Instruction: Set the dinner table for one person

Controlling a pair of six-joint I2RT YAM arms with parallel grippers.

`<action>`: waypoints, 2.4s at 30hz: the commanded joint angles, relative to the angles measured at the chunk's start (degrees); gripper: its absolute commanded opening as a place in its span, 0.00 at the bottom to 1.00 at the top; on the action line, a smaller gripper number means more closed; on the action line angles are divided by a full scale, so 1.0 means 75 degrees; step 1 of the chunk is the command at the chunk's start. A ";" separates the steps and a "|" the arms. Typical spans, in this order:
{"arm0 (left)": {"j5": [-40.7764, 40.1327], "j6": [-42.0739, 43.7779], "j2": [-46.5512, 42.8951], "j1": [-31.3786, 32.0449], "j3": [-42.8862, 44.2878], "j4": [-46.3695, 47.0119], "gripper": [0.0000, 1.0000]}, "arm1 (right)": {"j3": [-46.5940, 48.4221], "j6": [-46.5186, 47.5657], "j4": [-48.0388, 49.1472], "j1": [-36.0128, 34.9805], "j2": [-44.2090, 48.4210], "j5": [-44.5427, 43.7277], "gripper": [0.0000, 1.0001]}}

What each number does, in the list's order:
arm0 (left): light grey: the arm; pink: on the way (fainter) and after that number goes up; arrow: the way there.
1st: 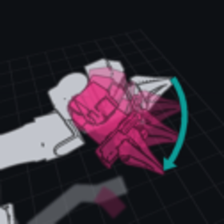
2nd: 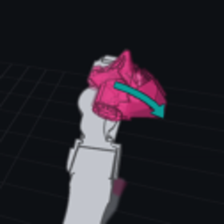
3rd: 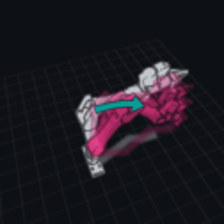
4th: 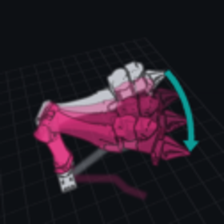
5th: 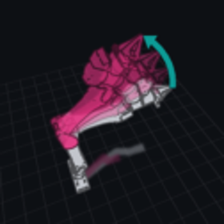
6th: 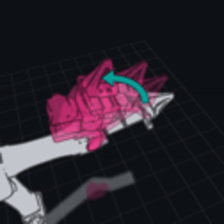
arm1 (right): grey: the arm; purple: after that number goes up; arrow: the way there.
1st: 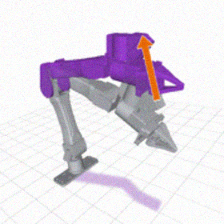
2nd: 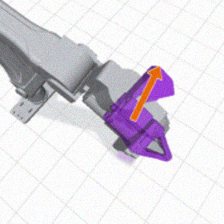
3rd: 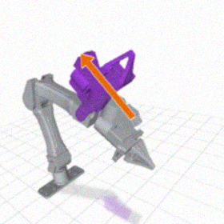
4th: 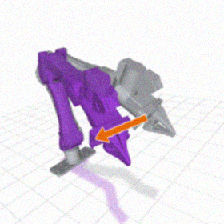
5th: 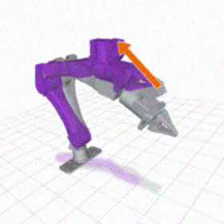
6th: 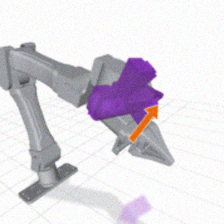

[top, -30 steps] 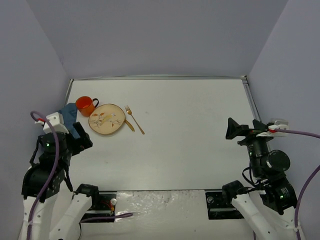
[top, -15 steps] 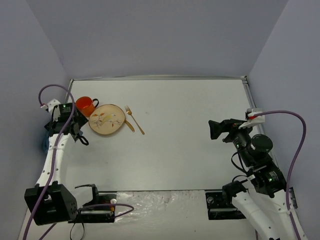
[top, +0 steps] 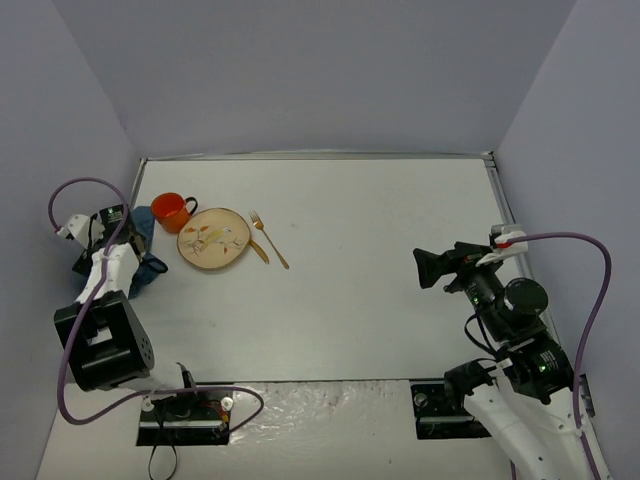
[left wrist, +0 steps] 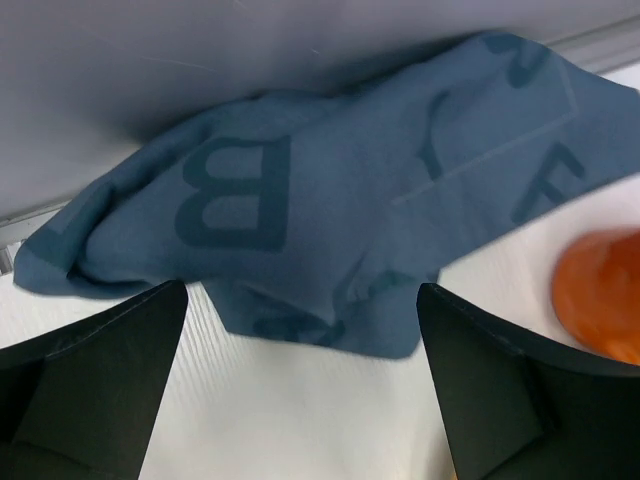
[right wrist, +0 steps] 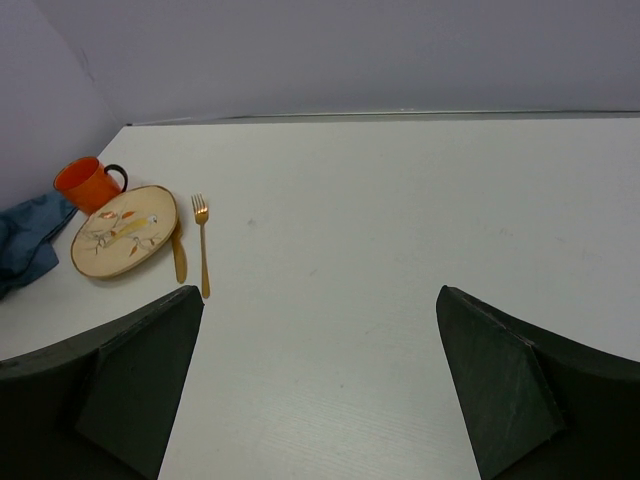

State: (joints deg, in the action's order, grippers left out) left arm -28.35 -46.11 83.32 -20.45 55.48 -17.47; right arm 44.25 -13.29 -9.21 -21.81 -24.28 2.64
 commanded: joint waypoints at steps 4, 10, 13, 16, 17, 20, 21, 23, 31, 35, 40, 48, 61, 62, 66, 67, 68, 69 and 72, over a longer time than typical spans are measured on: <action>-0.0068 -0.0374 0.0957 -0.0482 0.0164 0.1045 0.97 | 0.0077 0.0165 0.0623 -0.0056 -0.0075 0.0312 1.00; 0.0021 -0.0312 0.1435 -0.0496 0.0387 0.1009 0.83 | 0.0066 0.0204 0.0618 -0.0056 -0.0184 0.0580 1.00; 0.0090 -0.0048 0.1522 -0.0496 0.0490 0.1119 0.39 | 0.0088 0.0250 0.0618 -0.0056 -0.0148 0.0679 1.00; 0.0152 0.0106 0.1417 -0.0496 0.0573 0.0978 0.08 | 0.0091 0.0281 0.0606 -0.0056 -0.0115 0.0688 1.00; 0.0208 0.0162 0.1321 -0.0496 0.0601 0.0876 0.03 | 0.0097 0.0298 0.0606 -0.0056 -0.0115 0.0682 1.00; 0.0427 0.0287 0.0799 -0.0496 0.0807 0.0361 0.00 | 0.0155 0.0319 0.0606 -0.0056 -0.0158 0.0690 1.00; 0.0484 0.0333 0.0475 -0.0496 0.0927 0.0083 0.00 | 0.0192 0.0319 0.0606 -0.0056 -0.0195 0.0691 1.00; 0.0911 0.0573 -0.0134 -0.0491 0.1125 -0.0224 0.00 | 0.0249 0.0314 0.0601 -0.0056 -0.0246 0.0696 1.00; 0.3293 0.1878 -0.2741 0.0382 0.2785 -0.2353 0.00 | 0.0669 0.0230 0.0618 -0.0055 -0.0508 0.0670 1.00; 0.3795 0.2057 -0.3568 0.2198 0.3292 -0.3175 0.00 | 0.0926 0.0169 0.0615 -0.0056 -0.0643 0.0589 1.00; 0.4888 0.1349 -0.3892 0.4453 0.3312 -0.3214 0.00 | 0.1199 -0.0052 0.0607 -0.0056 -0.0932 0.0400 1.00; 0.4921 0.1198 -0.3431 0.8057 0.3505 -0.2788 0.00 | 0.1268 -0.0153 0.0488 -0.0056 -0.1076 0.0063 1.00; 0.5144 0.2256 -0.1085 1.0376 0.3805 -0.2132 0.00 | 0.1008 0.0010 0.0265 -0.0056 -0.1279 -0.0423 1.00; 0.4802 0.2380 -0.1052 1.0363 0.3805 -0.2048 0.00 | 0.0976 0.0049 0.0259 -0.0056 -0.1298 -0.0545 1.00; 0.4220 0.3071 -0.0750 1.0344 0.4259 -0.1698 0.00 | 0.0922 0.0095 0.0255 -0.0056 -0.1364 -0.0661 1.00; 0.4239 0.3222 -0.0672 1.0350 0.4421 -0.1542 0.00 | 0.0920 0.0097 0.0255 -0.0056 -0.1368 -0.0645 1.00; 0.4342 0.3363 -0.0637 1.0359 0.4525 -0.1336 0.00 | 0.0924 0.0097 0.0252 -0.0056 -0.1359 -0.0647 1.00; 0.4530 0.3537 -0.0644 1.0366 0.4542 -0.1109 0.00 | 0.0931 0.0097 0.0244 -0.0056 -0.1336 -0.0677 1.00; 0.4887 0.3728 -0.0848 1.0356 0.4079 -0.0459 0.00 | 0.0941 0.0097 0.0176 -0.0056 -0.1257 -0.0765 1.00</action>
State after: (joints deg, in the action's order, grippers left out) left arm 6.27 -23.42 79.93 57.32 85.26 -33.01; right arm 51.00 -13.32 -10.99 -21.85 -33.31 -1.05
